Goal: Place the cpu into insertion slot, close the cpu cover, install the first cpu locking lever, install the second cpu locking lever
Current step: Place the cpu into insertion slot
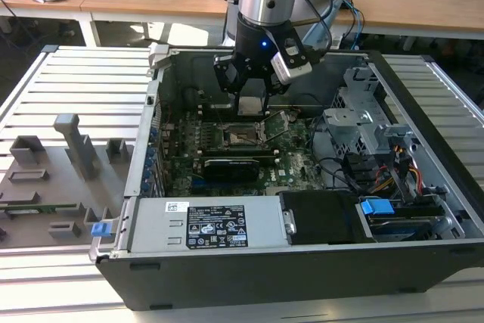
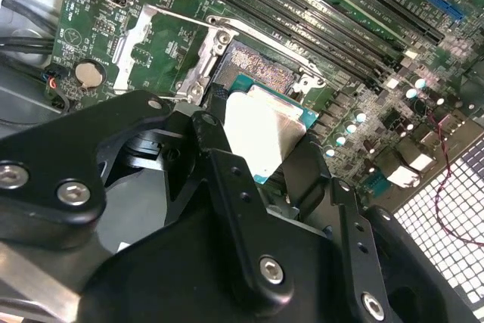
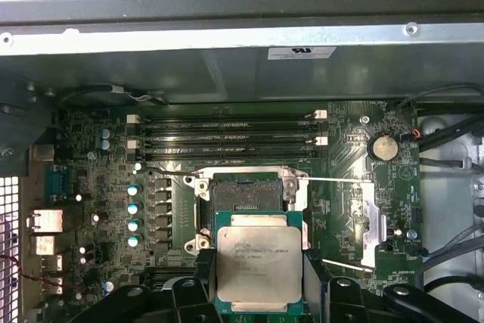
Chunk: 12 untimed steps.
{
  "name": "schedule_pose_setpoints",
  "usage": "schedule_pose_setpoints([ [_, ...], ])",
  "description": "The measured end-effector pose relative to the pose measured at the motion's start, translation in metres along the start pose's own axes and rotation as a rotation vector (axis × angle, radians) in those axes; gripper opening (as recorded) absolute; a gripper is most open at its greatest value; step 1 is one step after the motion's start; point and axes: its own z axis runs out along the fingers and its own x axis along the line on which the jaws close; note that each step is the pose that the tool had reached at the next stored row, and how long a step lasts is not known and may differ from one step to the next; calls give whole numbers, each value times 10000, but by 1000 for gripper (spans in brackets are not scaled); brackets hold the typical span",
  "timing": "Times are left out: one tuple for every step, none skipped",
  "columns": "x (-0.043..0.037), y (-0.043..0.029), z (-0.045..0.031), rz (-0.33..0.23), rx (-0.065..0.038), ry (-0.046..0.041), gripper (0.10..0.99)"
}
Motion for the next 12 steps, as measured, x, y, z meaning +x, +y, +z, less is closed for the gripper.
schedule_pose_setpoints([
  [0,0,0,0,0,0,541],
  [0,0,0,0,1,0,541],
  [0,0,0,0,1,0,541],
  [0,0,0,-1,1,0,541],
  [0,0,0,3,1,0,541],
  [0,0,0,13,2,-1,541],
  [0,1,1,28,10,-2,541],
  [0,1,1,80,32,-5,541],
  [0,0,0,154,50,-8,541],
  [0,0,0,245,60,-12,541],
  [0,0,0,324,67,-16,541],
  [0,0,0,434,73,-20,541],
])
